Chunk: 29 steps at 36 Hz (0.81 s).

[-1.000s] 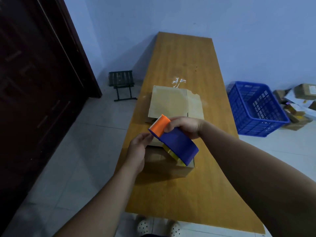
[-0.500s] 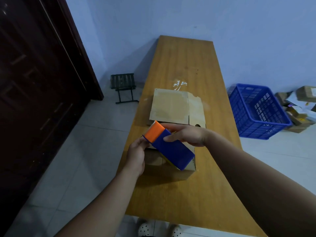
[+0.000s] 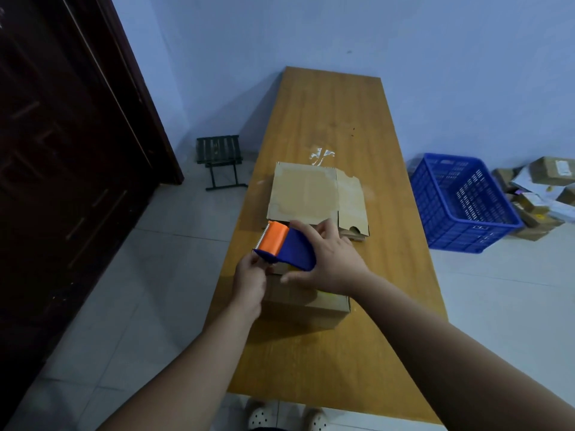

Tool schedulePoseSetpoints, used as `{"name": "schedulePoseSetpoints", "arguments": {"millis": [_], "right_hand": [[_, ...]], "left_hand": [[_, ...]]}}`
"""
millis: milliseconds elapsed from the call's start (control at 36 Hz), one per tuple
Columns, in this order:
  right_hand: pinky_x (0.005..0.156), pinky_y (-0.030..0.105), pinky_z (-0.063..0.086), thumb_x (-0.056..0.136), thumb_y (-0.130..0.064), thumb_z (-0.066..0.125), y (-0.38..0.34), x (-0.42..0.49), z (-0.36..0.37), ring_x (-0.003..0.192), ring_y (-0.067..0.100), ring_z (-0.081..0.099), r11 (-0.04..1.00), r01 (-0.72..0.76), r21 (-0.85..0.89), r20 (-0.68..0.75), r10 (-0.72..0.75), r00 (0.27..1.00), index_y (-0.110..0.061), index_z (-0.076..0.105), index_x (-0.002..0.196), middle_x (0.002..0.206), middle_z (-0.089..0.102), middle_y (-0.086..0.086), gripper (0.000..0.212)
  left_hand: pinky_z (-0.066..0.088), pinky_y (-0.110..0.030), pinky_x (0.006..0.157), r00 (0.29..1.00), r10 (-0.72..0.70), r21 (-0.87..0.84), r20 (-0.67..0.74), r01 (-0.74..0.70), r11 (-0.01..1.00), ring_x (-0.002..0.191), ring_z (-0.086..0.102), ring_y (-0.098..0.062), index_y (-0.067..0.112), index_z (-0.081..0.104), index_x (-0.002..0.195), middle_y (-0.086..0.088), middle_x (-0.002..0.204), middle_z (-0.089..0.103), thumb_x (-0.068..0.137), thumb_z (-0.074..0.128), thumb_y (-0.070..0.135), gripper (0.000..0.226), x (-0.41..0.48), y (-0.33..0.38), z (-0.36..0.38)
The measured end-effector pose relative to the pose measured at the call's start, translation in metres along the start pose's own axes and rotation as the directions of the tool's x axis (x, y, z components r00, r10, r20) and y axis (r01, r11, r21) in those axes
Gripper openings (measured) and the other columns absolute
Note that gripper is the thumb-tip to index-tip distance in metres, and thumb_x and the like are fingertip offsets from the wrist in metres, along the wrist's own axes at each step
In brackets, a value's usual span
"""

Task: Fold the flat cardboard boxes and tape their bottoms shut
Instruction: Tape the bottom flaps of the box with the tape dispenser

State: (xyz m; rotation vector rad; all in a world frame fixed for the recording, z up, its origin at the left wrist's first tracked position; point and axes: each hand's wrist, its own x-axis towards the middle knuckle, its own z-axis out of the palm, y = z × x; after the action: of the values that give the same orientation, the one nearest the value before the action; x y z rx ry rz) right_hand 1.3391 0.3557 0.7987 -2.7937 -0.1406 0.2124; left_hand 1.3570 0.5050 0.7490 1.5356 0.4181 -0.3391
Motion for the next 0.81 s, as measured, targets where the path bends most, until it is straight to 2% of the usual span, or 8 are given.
{"name": "schedulePoseSetpoints", "arguments": {"millis": [83,194,306,361,444,583,722,806], "right_hand": [[0.101,0.039,0.029,0.075,-0.058,0.069,0.008,0.001,0.000,0.116,0.021,0.042,0.999,0.033,-0.036,0.013,-0.032,0.999,-0.040,0.007,0.147,0.130,0.031,0.003,0.097],[0.102,0.039,0.028,0.082,-0.040,0.069,0.012,-0.003,-0.001,0.111,0.016,0.050,0.999,-0.020,0.036,0.041,0.019,0.999,-0.029,0.025,0.139,0.118,0.047,-0.006,0.073],[0.098,0.032,0.040,0.082,-0.038,0.073,0.023,-0.017,0.007,0.106,0.006,0.050,0.978,-0.015,0.210,0.011,0.012,1.000,-0.024,0.031,0.131,0.118,0.049,-0.009,0.065],[0.083,0.023,0.048,0.082,-0.033,0.074,0.030,-0.024,0.015,0.096,0.004,0.054,0.938,-0.028,0.345,-0.011,0.034,0.999,-0.024,0.034,0.124,0.115,0.053,-0.007,0.060],[0.069,0.015,0.043,0.082,-0.030,0.075,0.035,-0.031,0.025,0.087,0.000,0.054,0.890,-0.062,0.451,-0.068,0.104,0.992,-0.028,0.037,0.115,0.103,0.053,-0.011,0.050],[0.072,0.013,0.042,0.082,-0.033,0.075,0.035,-0.035,0.036,0.099,0.003,0.054,0.794,-0.151,0.589,-0.058,0.228,0.972,-0.037,0.028,0.121,0.111,0.053,-0.014,0.061],[0.071,0.013,0.044,0.083,-0.033,0.074,0.033,-0.033,0.046,0.098,0.006,0.054,0.805,-0.163,0.571,-0.095,0.262,0.961,-0.032,0.031,0.124,0.108,0.050,-0.015,0.059],[0.078,0.016,0.044,0.085,-0.029,0.072,0.032,-0.031,0.047,0.102,0.007,0.053,0.830,-0.137,0.541,-0.119,0.237,0.964,-0.023,0.034,0.132,0.113,0.049,-0.012,0.061]], "left_hand": [[0.036,-0.037,0.086,1.000,-0.010,0.040,-0.002,0.010,0.999,0.097,0.055,-0.016,0.021,0.061,0.106,0.003,0.100,0.062,0.100,0.044,0.022,0.018,0.000,0.000,0.001],[0.037,-0.039,0.090,0.998,-0.068,0.096,-0.018,0.069,0.993,0.100,0.053,-0.018,0.019,0.060,0.110,0.003,0.101,0.062,0.101,0.042,0.021,0.020,0.004,0.001,0.002],[0.041,-0.036,0.081,0.993,-0.082,0.082,-0.085,0.089,0.993,0.096,0.058,-0.022,0.012,0.058,0.107,-0.003,0.092,0.064,0.098,0.048,0.026,0.019,0.008,0.005,0.000],[0.039,-0.035,0.081,0.990,-0.088,0.088,-0.107,0.097,0.991,0.095,0.055,-0.022,0.011,0.057,0.104,-0.002,0.091,0.062,0.099,0.047,0.028,0.020,0.008,0.007,-0.001],[0.044,-0.037,0.083,0.992,-0.067,0.131,-0.109,0.081,0.988,0.094,0.055,-0.021,0.012,0.058,0.107,-0.003,0.098,0.063,0.100,0.044,0.033,0.026,0.008,0.005,-0.001],[0.037,-0.030,0.068,0.989,-0.027,0.109,-0.143,0.043,0.993,0.093,0.056,-0.019,0.014,0.057,0.101,-0.005,0.097,0.064,0.100,0.044,0.029,0.020,0.006,0.002,-0.003],[0.041,-0.033,0.090,0.991,-0.006,-0.084,-0.132,-0.005,0.996,0.089,0.061,-0.015,0.013,0.061,0.086,-0.001,0.092,0.071,0.093,0.059,0.018,0.008,-0.002,0.001,-0.009],[0.039,-0.028,0.084,0.985,-0.001,-0.143,-0.171,-0.024,0.989,0.082,0.058,-0.014,0.010,0.062,0.087,-0.002,0.085,0.069,0.088,0.066,0.019,0.010,-0.006,0.002,-0.010]]}}
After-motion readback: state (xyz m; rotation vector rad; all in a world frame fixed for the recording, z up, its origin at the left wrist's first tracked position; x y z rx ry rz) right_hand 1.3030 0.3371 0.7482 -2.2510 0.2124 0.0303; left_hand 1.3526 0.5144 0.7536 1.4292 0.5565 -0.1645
